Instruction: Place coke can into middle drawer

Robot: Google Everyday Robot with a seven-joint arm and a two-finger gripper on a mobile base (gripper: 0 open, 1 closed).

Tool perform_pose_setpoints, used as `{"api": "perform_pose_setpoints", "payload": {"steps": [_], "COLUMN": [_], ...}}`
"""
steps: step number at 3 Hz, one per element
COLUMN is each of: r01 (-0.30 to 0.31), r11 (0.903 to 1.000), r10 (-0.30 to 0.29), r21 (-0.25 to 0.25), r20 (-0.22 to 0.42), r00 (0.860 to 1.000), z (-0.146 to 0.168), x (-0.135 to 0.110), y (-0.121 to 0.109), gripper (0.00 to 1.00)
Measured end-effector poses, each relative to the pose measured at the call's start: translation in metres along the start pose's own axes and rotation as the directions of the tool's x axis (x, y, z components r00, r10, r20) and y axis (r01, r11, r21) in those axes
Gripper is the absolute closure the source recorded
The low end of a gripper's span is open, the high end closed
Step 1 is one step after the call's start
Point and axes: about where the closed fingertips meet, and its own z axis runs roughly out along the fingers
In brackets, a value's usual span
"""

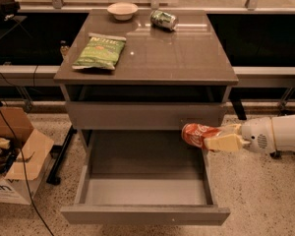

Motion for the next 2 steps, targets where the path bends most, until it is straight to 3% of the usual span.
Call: {"api": "perform_pose_setpoints", "payload": {"steps": [1,2], "r01": [0.000,-0.042], "r11": [1.0000,0.9990], "r10": [0.000,0.042], "r21": [0.000,-0.014], "r20": [0.000,0.000], "r00": [1.000,0.999], "z": [0.000,0.022], "x": [0.000,0.014], "y": [0.000,-0.007], "gripper": [1.00,1.00]}}
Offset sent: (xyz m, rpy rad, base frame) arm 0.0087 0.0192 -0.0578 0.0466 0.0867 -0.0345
